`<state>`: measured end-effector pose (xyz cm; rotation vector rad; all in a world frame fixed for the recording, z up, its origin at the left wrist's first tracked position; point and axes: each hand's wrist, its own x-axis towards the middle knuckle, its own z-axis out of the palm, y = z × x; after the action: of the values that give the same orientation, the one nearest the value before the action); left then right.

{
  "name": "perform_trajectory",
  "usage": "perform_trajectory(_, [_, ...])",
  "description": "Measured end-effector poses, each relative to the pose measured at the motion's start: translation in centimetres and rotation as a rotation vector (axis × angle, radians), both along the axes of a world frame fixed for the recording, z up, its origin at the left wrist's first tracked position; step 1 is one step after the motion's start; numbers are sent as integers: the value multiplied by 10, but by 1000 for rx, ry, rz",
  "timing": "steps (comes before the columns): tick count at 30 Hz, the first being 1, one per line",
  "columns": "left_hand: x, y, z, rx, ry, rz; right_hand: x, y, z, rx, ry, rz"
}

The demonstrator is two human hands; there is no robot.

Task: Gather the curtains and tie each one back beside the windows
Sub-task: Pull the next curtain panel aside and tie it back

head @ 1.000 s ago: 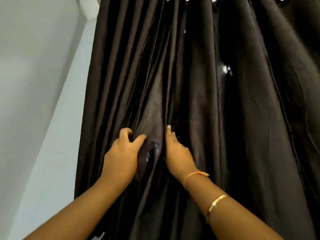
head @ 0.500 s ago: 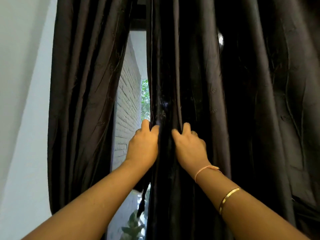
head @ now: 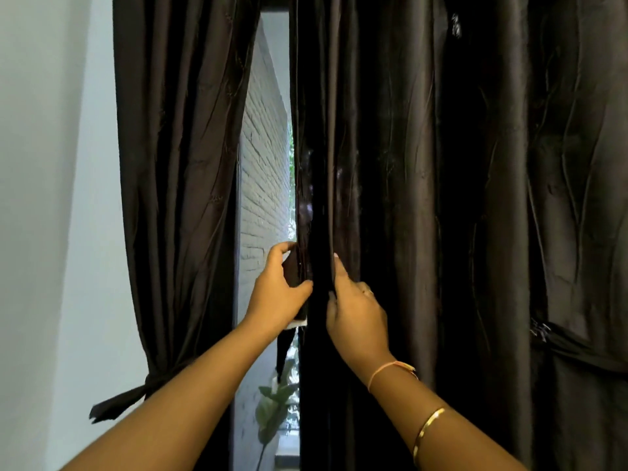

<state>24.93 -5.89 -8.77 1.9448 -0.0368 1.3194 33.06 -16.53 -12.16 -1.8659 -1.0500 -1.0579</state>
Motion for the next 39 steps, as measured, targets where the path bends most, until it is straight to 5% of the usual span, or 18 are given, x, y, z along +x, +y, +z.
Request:
perform_trajectory(7, [-13,-12,-25,-76,34,-166,-14,0,-10,-153,16,107])
perform_trajectory(15, [-31,-11,-11,-647,27,-462,-32,-11,-11,-24,111,264])
perform_trajectory(21, [-32,-13,-16,-624,58,-451,-42,-16,-12,-24,157,354])
perform_trajectory(23, [-37,-15,-19,-386,68,-257,-42,-16,-11,-35,155,334])
perform_trajectory(27, [-47,-1,-36,788,-268,781,-46,-18,-13,-37,149,311])
perform_trajectory(30, [-57,-3,-46,1119,-359,858,-47,-18,-15,-58,147,271])
perform_trajectory(33, [-60,-21,-44,915,-104,769,-47,-16,-16,-87,141,236])
perform_trajectory(35, [-59,-33,-36,567,86,513,-49,-15,-18,-115,147,284])
perform_trajectory(39, [-51,-40,-24,67,119,234,-46,-19,-21,-147,201,426])
